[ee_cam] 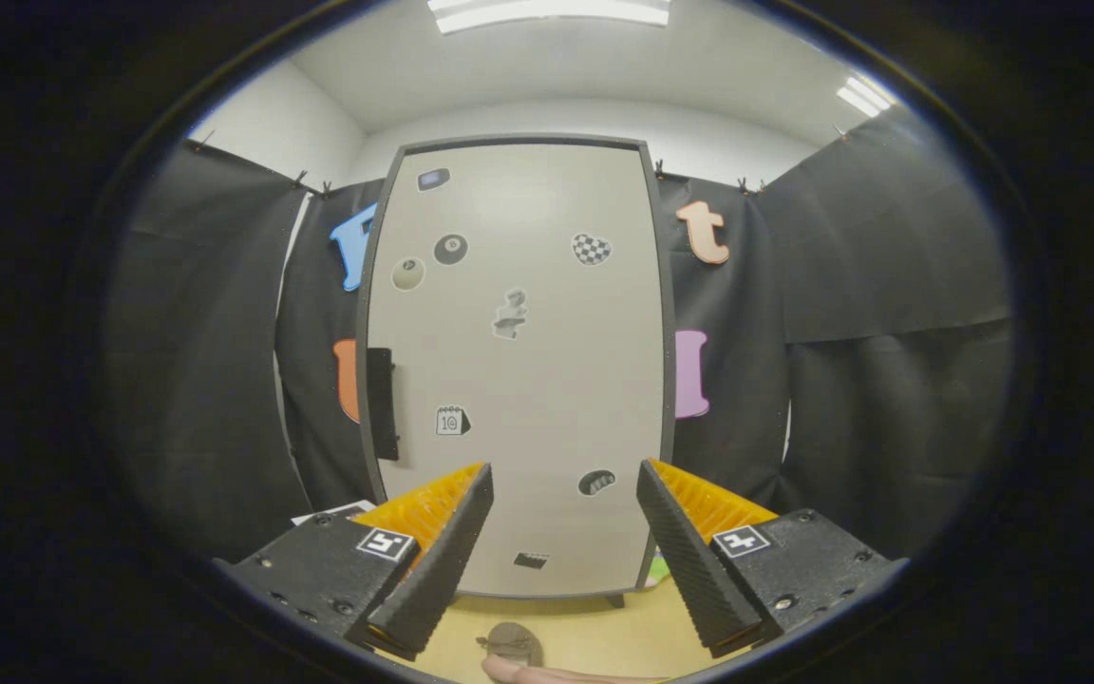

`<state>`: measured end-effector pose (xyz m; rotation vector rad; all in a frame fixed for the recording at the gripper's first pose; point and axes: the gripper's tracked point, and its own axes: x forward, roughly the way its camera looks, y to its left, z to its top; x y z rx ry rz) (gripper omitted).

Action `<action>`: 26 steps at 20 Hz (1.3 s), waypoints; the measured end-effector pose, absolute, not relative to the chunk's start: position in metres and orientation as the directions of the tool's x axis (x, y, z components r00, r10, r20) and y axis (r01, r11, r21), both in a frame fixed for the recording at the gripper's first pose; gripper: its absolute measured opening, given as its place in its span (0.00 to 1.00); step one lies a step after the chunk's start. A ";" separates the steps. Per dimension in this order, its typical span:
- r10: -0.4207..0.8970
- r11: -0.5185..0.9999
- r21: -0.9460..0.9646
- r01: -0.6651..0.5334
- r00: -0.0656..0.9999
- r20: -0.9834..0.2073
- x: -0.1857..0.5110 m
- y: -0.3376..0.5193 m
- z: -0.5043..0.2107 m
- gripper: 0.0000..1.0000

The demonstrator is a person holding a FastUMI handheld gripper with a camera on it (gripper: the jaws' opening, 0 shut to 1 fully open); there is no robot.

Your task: Open the shoe cabinet door, grab the shoes and put them into the shoe cabinet, then close the shoe cabinet door.

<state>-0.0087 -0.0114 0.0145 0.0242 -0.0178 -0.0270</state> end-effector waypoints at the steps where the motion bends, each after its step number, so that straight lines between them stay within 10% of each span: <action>1: -0.027 0.999 0.027 0.026 0.999 0.019 -0.008 -0.011 0.015 0.99; 26: 0.008 0.999 0.038 -0.009 1.000 0.014 0.001 0.015 0.032 0.99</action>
